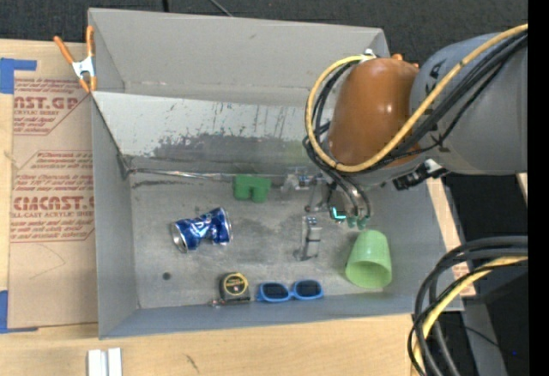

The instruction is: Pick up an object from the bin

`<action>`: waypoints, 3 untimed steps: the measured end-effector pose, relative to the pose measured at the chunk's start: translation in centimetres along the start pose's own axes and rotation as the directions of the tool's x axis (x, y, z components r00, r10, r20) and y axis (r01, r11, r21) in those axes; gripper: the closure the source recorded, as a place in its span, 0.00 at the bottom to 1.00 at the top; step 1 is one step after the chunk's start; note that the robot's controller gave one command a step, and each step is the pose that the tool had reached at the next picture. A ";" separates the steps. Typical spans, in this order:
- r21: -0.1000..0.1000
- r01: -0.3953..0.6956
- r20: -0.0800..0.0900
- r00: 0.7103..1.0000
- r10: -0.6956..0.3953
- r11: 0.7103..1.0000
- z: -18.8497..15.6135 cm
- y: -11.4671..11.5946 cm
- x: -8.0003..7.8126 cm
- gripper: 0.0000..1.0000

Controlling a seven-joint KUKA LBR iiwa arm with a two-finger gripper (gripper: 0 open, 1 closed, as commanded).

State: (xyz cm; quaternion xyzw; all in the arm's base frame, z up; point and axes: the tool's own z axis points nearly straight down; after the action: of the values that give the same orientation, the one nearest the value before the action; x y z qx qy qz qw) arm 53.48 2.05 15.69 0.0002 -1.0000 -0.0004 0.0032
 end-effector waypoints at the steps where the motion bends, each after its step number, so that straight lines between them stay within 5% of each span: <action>1: 0.003 -0.016 0.000 1.000 0.016 1.000 7.4 -9.0 5.4 0.00; 2: 0.004 -0.010 0.012 1.000 0.010 1.000 8.7 -18.0 4.9 0.00; 3: 0.001 -0.005 0.012 1.000 0.005 1.000 8.6 -17.6 4.8 1.00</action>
Offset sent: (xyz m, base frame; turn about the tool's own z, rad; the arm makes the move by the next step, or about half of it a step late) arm -0.0512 -0.0853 -0.0697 0.0076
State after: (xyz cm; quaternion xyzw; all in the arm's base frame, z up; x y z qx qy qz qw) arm 48.63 -15.55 7.08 -0.0024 -1.0000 0.0004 -0.0029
